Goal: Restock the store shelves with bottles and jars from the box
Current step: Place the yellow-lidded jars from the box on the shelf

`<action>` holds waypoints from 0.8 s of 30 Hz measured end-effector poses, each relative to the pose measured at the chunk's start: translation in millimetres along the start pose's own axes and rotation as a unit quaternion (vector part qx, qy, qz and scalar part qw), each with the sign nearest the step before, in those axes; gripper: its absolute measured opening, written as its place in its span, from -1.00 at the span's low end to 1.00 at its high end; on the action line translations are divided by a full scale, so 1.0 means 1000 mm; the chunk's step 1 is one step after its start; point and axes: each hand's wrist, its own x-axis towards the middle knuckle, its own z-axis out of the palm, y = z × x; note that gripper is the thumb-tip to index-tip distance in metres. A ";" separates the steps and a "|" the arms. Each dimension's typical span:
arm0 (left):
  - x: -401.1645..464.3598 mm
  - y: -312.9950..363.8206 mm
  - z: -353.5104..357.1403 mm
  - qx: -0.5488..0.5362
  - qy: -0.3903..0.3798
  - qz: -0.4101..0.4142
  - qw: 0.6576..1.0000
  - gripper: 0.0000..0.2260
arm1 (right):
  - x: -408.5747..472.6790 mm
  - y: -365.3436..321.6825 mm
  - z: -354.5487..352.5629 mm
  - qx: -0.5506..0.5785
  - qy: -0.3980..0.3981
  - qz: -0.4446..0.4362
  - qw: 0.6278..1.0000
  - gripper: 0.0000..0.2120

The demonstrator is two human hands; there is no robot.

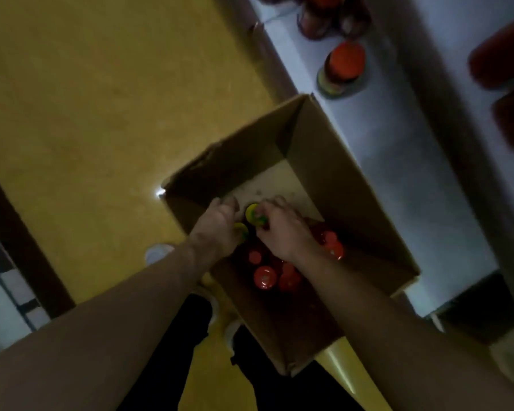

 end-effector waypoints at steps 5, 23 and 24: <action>0.074 -0.011 0.060 0.077 -0.044 -0.081 0.993 -0.42 | 0.065 0.041 0.036 -0.099 -0.027 -0.006 0.995 -0.60; 0.132 -0.055 0.125 0.009 -0.058 -0.115 0.992 -0.44 | 0.174 0.065 0.091 -0.141 -0.081 0.000 0.987 -0.38; 0.140 -0.051 0.125 -0.006 -0.026 -0.094 0.995 -0.41 | 0.174 0.065 0.086 -0.128 -0.070 0.009 0.989 -0.37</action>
